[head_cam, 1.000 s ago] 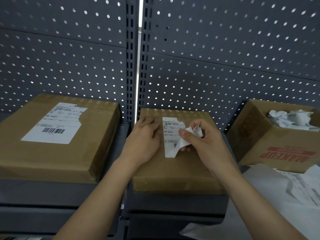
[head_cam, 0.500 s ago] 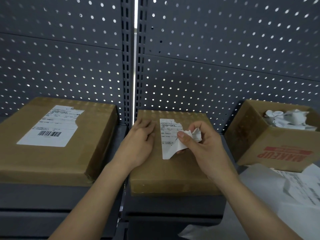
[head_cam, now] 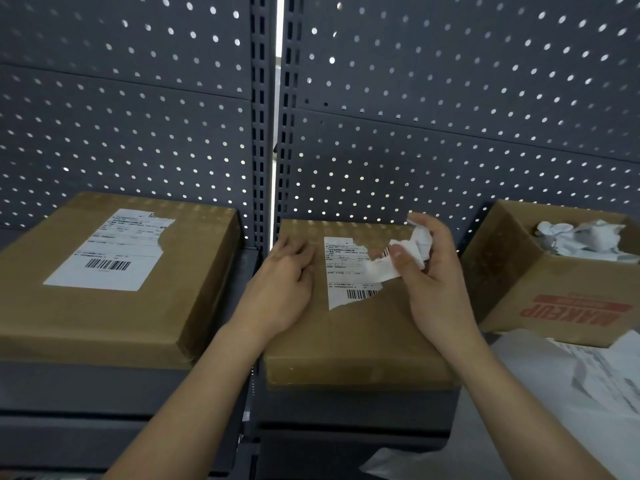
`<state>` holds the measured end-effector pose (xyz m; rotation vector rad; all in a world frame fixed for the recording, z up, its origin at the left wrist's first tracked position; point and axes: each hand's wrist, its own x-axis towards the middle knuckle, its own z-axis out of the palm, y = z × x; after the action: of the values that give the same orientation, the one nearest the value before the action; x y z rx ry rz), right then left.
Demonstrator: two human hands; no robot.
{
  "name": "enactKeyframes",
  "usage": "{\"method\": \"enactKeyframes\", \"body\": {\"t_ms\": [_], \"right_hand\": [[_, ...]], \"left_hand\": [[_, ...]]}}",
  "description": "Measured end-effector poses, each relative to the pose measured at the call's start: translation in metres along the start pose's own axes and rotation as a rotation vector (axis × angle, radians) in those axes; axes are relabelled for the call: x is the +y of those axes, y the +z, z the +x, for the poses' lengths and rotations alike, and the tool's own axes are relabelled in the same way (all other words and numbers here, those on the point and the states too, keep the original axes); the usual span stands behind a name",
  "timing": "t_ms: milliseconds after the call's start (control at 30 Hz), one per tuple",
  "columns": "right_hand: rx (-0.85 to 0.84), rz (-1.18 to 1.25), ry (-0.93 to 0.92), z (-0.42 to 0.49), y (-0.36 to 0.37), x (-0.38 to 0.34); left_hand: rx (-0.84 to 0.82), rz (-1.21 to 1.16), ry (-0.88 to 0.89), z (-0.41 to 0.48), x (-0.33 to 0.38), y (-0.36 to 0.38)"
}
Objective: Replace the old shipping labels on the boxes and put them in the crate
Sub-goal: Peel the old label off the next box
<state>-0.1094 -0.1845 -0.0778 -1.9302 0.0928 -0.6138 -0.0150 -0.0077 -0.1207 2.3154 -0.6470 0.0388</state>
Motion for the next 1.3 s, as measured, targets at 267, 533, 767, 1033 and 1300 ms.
{"method": "enactKeyframes", "body": {"t_ms": [267, 533, 767, 1033, 1300], "right_hand": [[-0.075, 0.089, 0.127, 0.015, -0.011, 0.014], [-0.083, -0.058, 0.179, 0.027, -0.015, 0.02], [-0.142, -0.17, 0.238, 0.036, -0.014, 0.011], [-0.256, -0.603, -0.065, 0.055, -0.009, 0.024], [-0.3, -0.686, 0.001, 0.068, 0.003, 0.027]], "left_hand": [[0.006, 0.018, 0.003, -0.001, 0.002, -0.001], [0.008, 0.005, 0.012, -0.002, 0.0, 0.0], [-0.003, -0.004, -0.004, 0.0, -0.001, 0.002], [0.004, 0.009, 0.002, 0.0, -0.002, 0.003], [0.013, 0.01, 0.015, 0.001, -0.002, 0.003]]}}
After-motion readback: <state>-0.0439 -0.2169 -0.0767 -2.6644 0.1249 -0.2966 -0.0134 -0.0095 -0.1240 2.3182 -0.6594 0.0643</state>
